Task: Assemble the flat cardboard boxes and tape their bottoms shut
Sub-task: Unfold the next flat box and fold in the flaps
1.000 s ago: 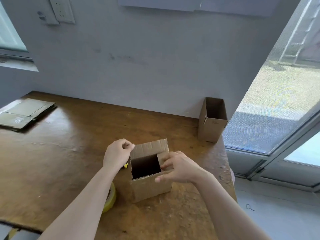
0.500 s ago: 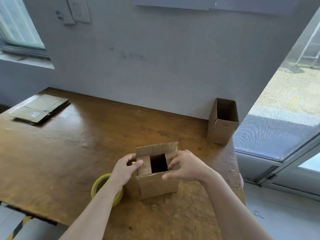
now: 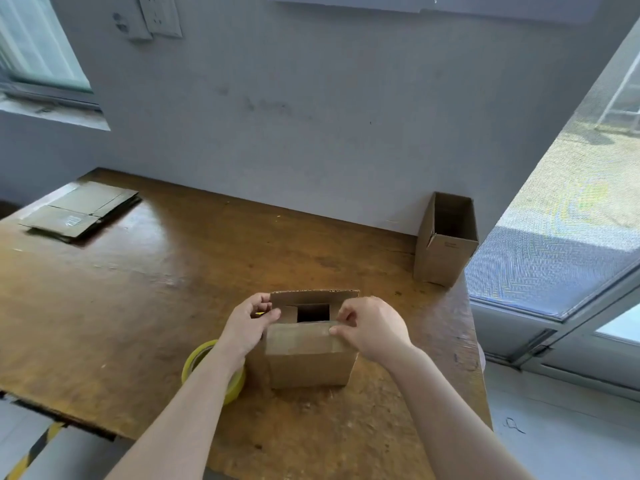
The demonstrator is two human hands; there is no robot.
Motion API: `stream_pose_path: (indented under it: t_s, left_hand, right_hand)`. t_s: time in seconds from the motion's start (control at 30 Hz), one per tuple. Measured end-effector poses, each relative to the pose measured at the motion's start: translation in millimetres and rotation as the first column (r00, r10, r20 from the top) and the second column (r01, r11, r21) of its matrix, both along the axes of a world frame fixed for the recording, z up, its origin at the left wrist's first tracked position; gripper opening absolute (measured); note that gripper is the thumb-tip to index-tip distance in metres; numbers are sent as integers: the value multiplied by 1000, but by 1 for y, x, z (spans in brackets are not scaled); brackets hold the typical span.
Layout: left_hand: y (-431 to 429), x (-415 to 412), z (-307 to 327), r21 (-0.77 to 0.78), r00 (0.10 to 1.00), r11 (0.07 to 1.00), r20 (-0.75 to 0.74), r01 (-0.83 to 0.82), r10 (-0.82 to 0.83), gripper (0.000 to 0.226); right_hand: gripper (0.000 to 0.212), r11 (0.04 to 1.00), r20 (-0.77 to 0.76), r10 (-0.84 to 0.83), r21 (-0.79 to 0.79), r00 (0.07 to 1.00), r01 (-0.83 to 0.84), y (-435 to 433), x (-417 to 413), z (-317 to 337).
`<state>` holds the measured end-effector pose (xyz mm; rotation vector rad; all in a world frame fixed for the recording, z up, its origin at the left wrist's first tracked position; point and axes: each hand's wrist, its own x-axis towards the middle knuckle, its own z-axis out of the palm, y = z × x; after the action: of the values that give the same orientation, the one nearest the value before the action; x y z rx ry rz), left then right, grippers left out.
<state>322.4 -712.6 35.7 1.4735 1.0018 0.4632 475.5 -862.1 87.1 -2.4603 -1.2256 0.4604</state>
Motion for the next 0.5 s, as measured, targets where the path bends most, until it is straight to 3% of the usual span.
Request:
stream_pose_path:
  t_s: [0.1, 0.2, 0.33, 0.4, 0.5]
  left_hand:
    - [2, -4, -1, -74, 1000, 997, -23, 0, -1, 17]
    - [0, -8, -1, -83, 997, 995, 67, 53, -47, 30]
    - [-3, -10, 0, -117, 984, 991, 172, 59, -39, 22]
    - [-6, -10, -2, -126, 986, 992, 166, 28, -6, 24]
    - [-10, -8, -11, -50, 990, 998, 137, -37, 44, 16]
  right_hand:
    - [32, 998, 116, -43, 44, 992, 38, 2, -12, -6]
    - [51, 997, 195, -77, 31, 978, 73, 6, -14, -4]
    - [100, 999, 327, -29, 30, 944, 21, 9, -14, -3]
    - [91, 997, 376, 67, 16, 924, -79, 10, -12, -4]
    - [40, 969, 346, 235, -12, 909, -246, 14, -12, -8]
